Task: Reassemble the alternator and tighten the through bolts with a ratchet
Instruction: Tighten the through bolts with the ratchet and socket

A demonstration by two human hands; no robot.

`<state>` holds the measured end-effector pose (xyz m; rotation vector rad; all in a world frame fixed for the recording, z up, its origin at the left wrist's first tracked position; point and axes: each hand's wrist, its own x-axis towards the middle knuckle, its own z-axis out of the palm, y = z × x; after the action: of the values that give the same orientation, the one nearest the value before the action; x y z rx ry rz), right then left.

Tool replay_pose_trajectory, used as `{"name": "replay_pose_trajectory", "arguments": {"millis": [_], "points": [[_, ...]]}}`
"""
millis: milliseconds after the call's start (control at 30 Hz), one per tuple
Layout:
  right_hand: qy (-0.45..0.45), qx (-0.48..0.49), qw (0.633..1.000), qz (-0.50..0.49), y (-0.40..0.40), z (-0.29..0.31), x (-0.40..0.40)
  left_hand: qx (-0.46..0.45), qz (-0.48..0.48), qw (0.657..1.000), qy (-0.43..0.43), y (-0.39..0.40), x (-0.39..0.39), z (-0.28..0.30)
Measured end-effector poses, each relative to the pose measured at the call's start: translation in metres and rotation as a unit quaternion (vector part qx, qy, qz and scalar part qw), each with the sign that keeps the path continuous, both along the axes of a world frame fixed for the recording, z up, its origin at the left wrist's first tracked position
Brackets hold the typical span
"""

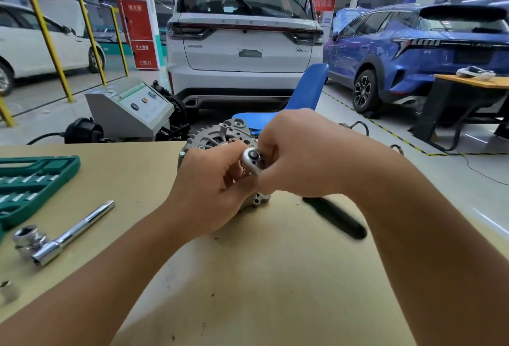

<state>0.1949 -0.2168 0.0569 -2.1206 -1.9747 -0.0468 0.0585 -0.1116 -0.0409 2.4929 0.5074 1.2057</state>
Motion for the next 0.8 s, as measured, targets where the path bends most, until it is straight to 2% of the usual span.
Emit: {"name": "replay_pose_trajectory", "arguments": {"millis": [133, 300, 367, 567, 733, 800], "points": [[-0.039, 0.049, 0.998, -0.022, 0.003, -0.003, 0.000, 0.007, 0.005, 1.000, -0.014, -0.001, -0.002, 0.002], [-0.016, -0.041, 0.999, -0.018, -0.003, 0.003, 0.000, 0.023, 0.027, 0.999, -0.026, -0.007, 0.002, 0.001], [0.006, -0.049, 0.999, -0.014, -0.005, 0.005, 0.001, 0.011, 0.017, 1.000, -0.022, -0.006, -0.001, 0.003], [-0.043, 0.072, 0.995, -0.058, 0.001, -0.003, 0.003, -0.013, 0.026, 0.999, -0.045, -0.005, 0.005, -0.002], [0.012, -0.055, 0.998, -0.026, -0.006, 0.007, 0.002, 0.029, 0.028, 0.998, -0.057, -0.007, 0.008, -0.003], [0.014, -0.046, 0.999, -0.018, -0.007, 0.007, 0.001, 0.015, -0.011, 0.999, -0.049, -0.004, 0.004, -0.003]]}}
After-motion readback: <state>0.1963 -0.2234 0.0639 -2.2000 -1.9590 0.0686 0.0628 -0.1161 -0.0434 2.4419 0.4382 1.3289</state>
